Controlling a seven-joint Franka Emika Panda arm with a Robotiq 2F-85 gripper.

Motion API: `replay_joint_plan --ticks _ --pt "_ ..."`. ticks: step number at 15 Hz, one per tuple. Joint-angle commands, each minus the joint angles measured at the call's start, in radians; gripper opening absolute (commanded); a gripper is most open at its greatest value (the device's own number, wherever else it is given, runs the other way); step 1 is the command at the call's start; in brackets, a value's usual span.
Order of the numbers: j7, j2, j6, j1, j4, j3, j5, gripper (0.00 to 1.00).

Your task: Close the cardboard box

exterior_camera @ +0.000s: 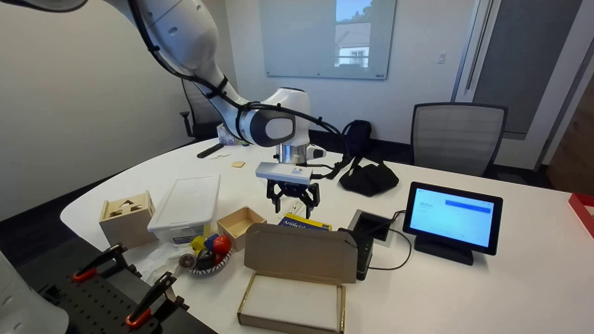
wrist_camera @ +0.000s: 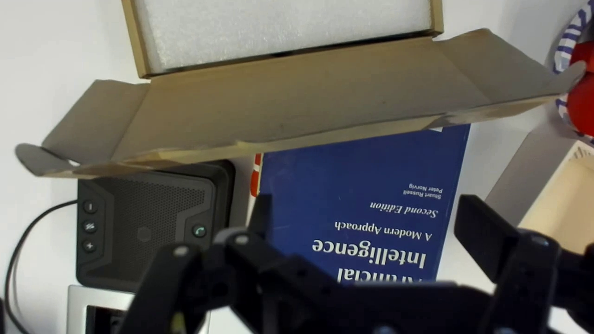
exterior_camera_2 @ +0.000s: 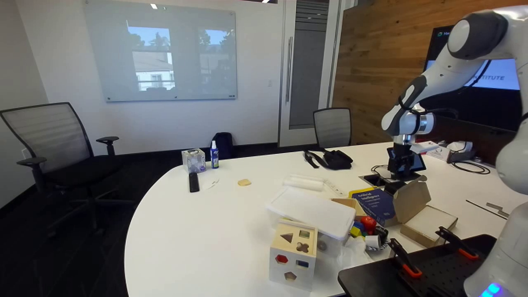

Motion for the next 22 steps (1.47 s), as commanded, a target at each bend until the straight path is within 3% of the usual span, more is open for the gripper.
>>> replay_joint_plan --ticks 1,10,18,22 --pt "0.042 0.099 -0.017 -0.018 0.107 0.027 -0.020 1.00" --pt "0.056 0.196 -0.083 -0.019 0.141 0.023 -0.108 1.00" --pt "0.076 0.062 -0.313 -0.017 0.083 -0.004 -0.141 1.00" --pt "0.111 0.018 -0.292 -0.012 0.004 -0.013 -0.154 1.00"
